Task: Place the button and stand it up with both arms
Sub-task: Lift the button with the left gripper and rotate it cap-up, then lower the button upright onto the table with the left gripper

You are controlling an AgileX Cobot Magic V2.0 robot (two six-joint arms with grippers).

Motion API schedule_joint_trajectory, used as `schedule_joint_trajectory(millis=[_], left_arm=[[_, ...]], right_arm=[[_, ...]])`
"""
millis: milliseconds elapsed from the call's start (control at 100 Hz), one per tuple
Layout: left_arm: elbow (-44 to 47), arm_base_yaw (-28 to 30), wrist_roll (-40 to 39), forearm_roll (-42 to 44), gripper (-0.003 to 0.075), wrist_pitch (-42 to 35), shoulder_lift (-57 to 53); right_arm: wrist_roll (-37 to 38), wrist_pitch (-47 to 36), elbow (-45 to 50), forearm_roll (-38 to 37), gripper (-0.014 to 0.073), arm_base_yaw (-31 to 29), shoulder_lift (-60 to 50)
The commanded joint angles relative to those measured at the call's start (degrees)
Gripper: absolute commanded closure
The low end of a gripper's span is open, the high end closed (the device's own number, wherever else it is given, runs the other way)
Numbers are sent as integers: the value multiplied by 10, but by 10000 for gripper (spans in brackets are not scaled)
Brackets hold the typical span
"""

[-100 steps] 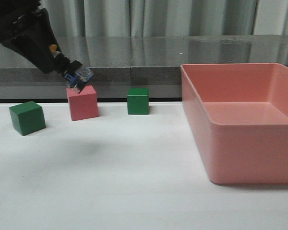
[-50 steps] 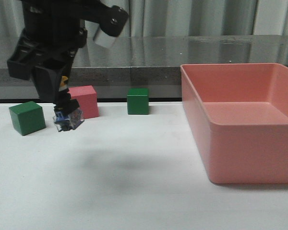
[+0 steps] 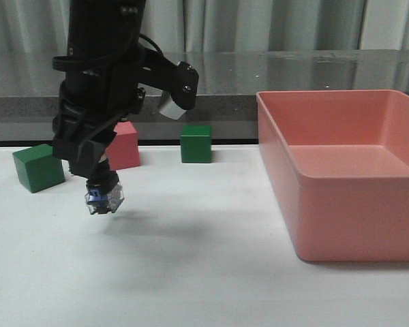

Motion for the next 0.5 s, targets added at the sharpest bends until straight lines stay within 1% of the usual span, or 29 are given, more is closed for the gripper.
schedule_joint_trajectory(millis=[0,310,490], left_arm=[[-17,-5,-32,35,739,-2,-29],[-17,-5,-38,51,738,-2,-27],[-17,-5,-46,63,738,3,-4]], right_arm=[[-1,-49,-16,5,651,-4,3],[-1,-49,-16,5,651,-4,3],[-1,-49,-16,5,651,-4,3]])
